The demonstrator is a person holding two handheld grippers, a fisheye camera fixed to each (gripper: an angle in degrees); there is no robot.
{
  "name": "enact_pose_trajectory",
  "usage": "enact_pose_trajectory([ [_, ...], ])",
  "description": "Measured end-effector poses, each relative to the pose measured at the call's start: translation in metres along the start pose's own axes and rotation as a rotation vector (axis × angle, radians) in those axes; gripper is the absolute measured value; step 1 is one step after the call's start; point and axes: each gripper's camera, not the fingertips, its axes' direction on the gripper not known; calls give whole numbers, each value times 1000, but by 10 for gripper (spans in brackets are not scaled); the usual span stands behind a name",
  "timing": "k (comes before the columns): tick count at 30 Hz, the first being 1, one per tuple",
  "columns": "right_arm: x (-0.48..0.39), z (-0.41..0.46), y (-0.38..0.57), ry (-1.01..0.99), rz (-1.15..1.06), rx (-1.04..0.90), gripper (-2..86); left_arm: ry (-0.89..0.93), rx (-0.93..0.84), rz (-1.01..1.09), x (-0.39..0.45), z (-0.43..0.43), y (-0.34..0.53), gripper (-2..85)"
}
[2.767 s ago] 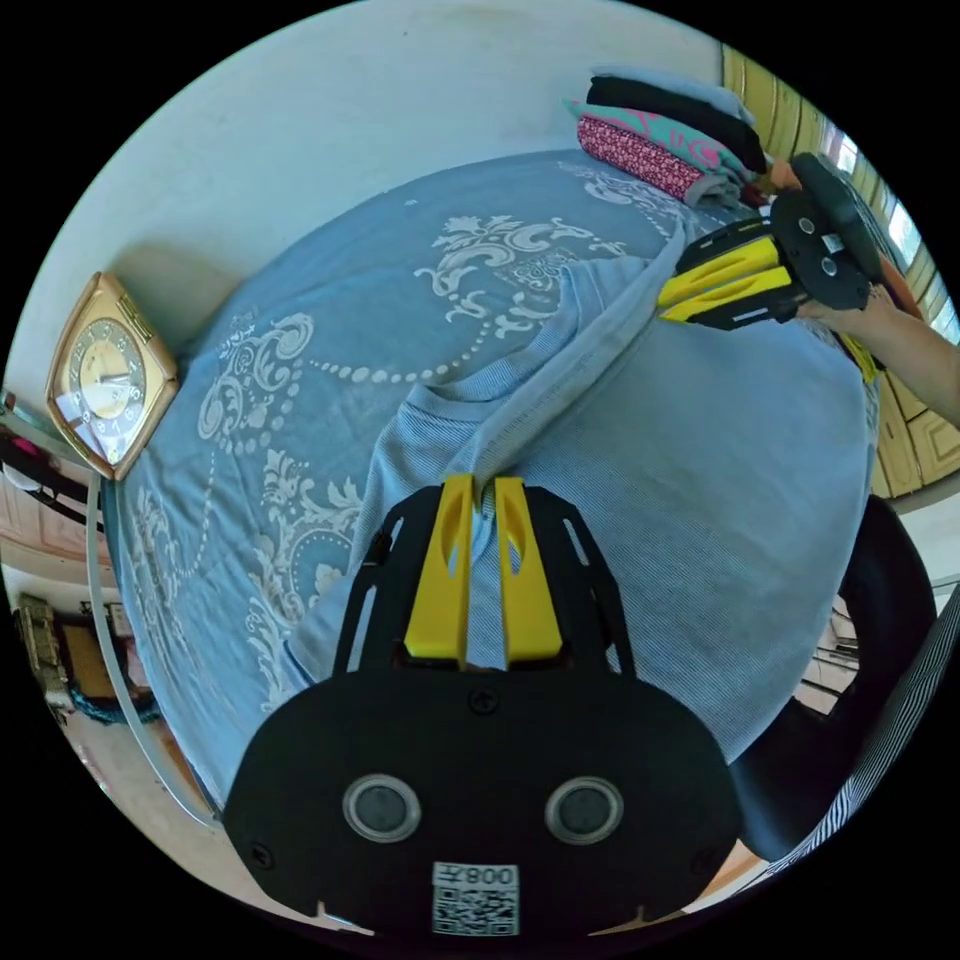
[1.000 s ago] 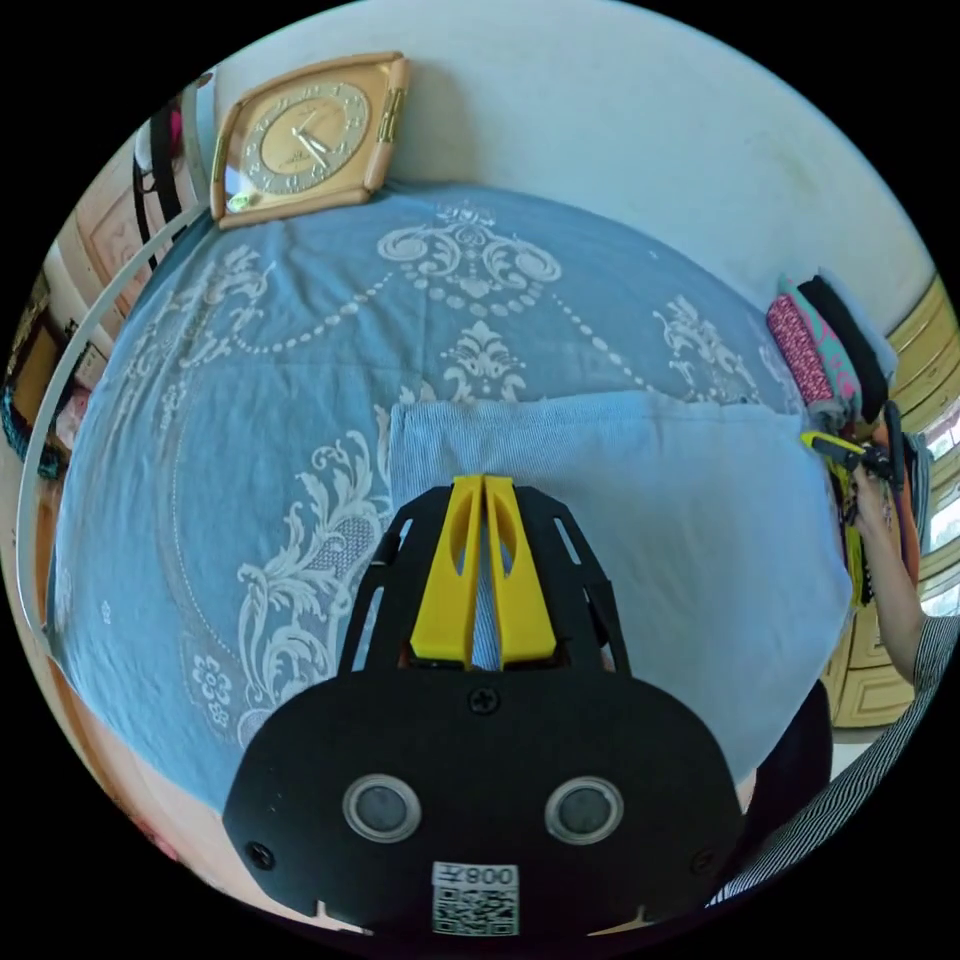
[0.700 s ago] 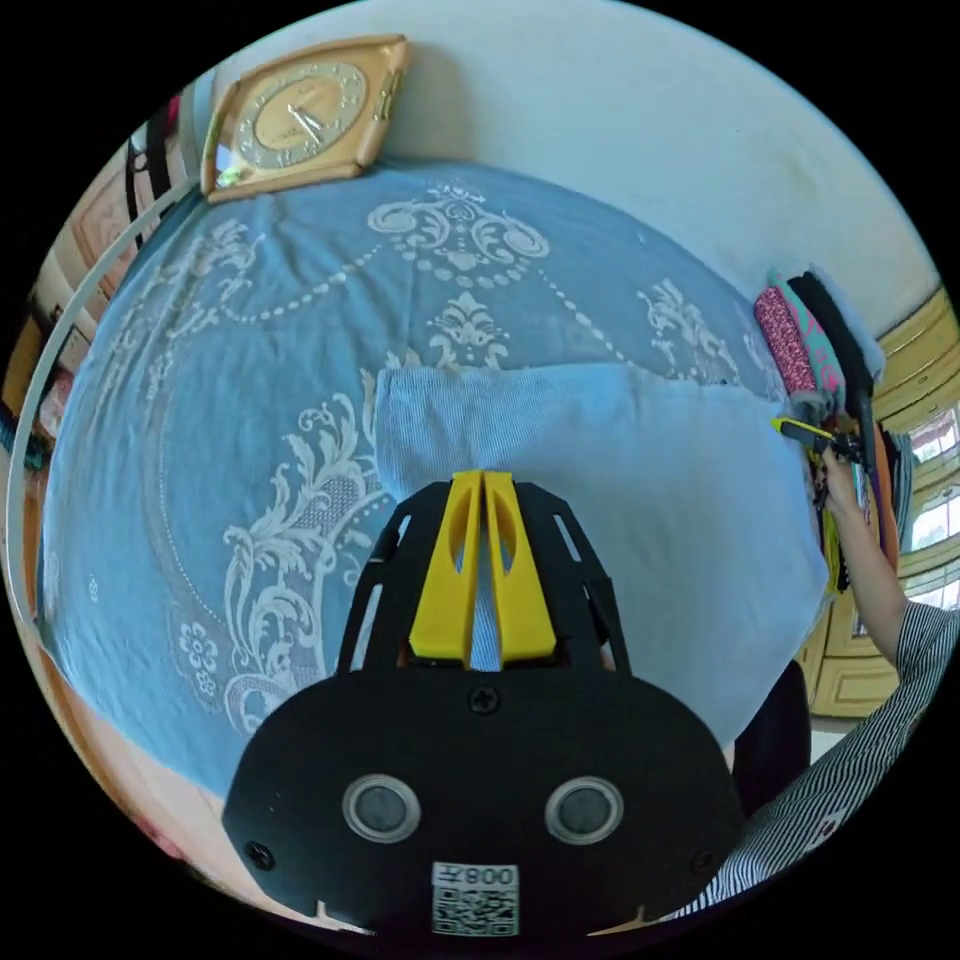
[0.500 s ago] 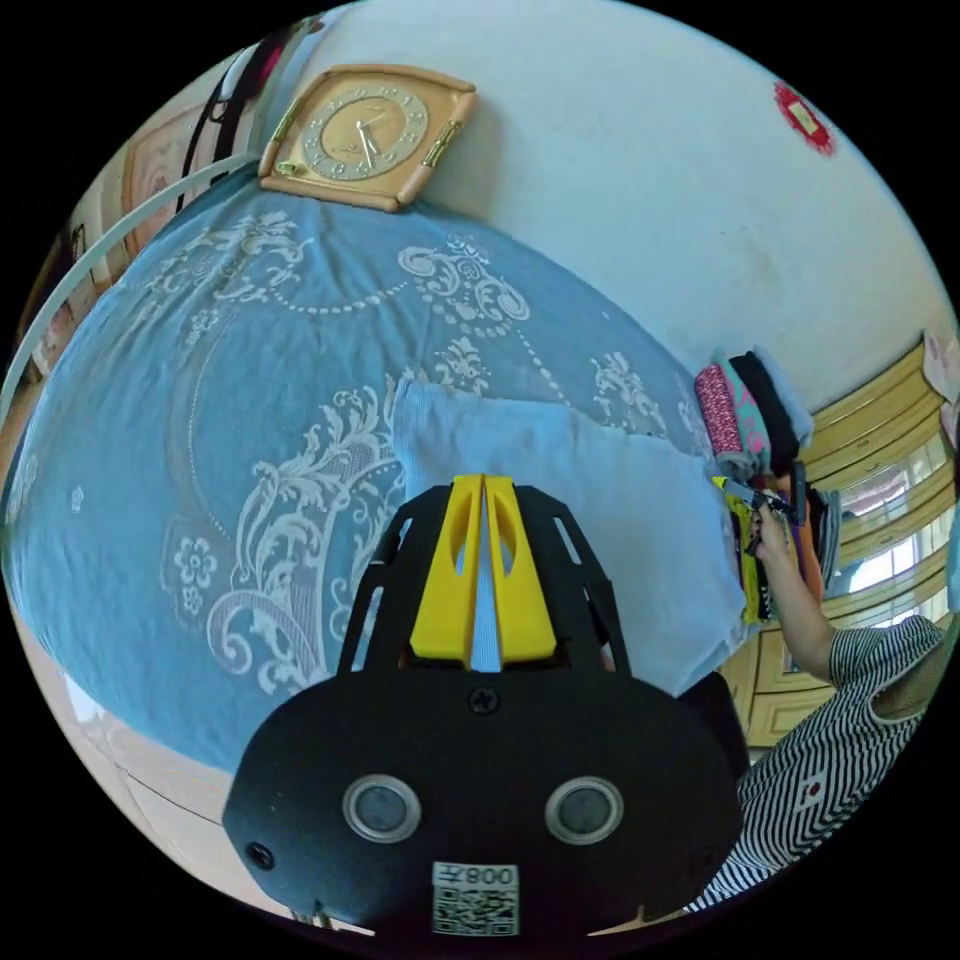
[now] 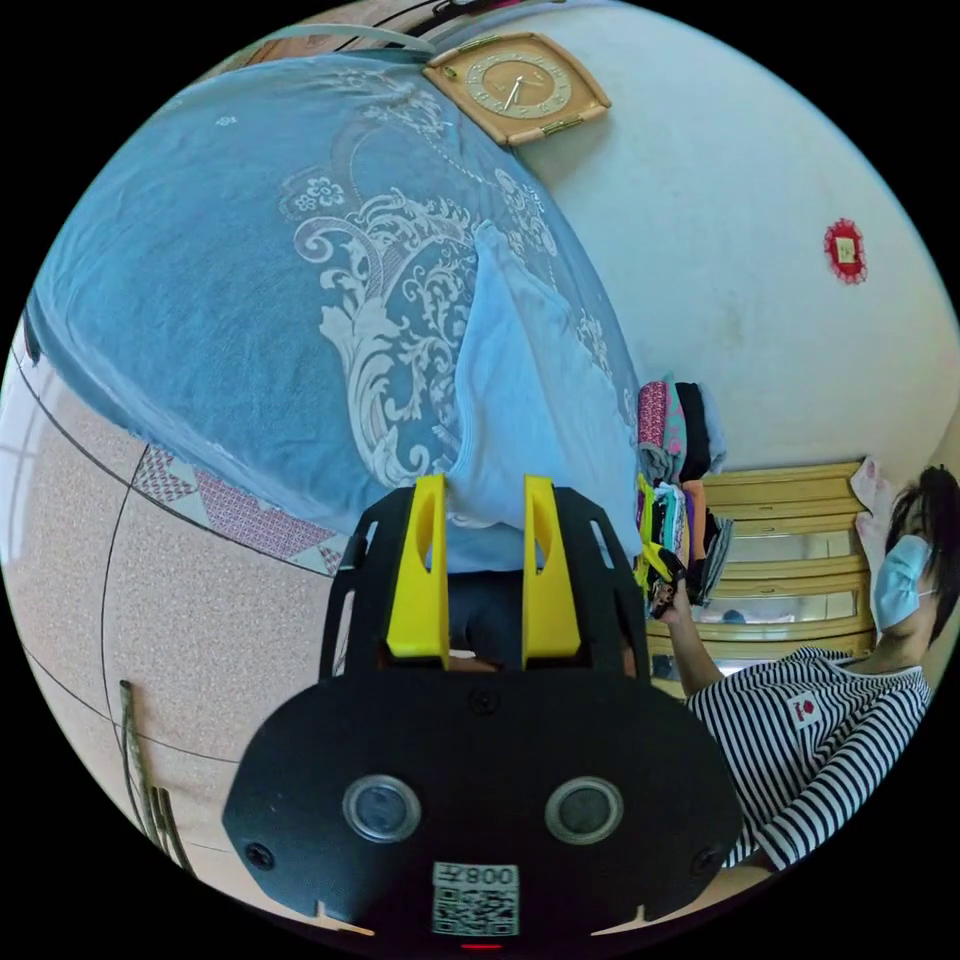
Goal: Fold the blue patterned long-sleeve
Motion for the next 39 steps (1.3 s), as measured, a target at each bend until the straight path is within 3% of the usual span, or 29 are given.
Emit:
enact_pose_trajectory([
  [6, 25, 25, 24, -22, 33, -1, 89, -43, -35, -27, 5, 13, 16, 57],
  [11, 30, 57, 31, -63, 49, -96, 48, 35, 24, 6, 31, -1, 33, 31],
  [16, 14, 40, 40, -54, -63, -123, 24, -9, 20, 92, 65, -17, 52, 27],
  [21, 21, 86, 48, -32, 13, -222, 20, -41, -58, -55, 64, 17, 73, 26],
  [24, 15, 84, 58, -70, 45, -159, 19, -4, 28, -71, 87, 13, 91, 26],
  [27, -2, 65, 73, 42, 67, -83, 15, -66, 110, -69, 122, -2, 109, 21],
  [30, -53, 54, 88, 52, -38, 21, 8, -50, 169, 35, 178, -3, 121, 10],
  [35, -176, 132, 89, 90, -347, -109, 2, -48, -53, 308, 311, 83, 116, 4],
  [39, -231, 232, 106, 340, -509, -322, 1, -228, -229, 389, 373, 148, 121, 2],
])
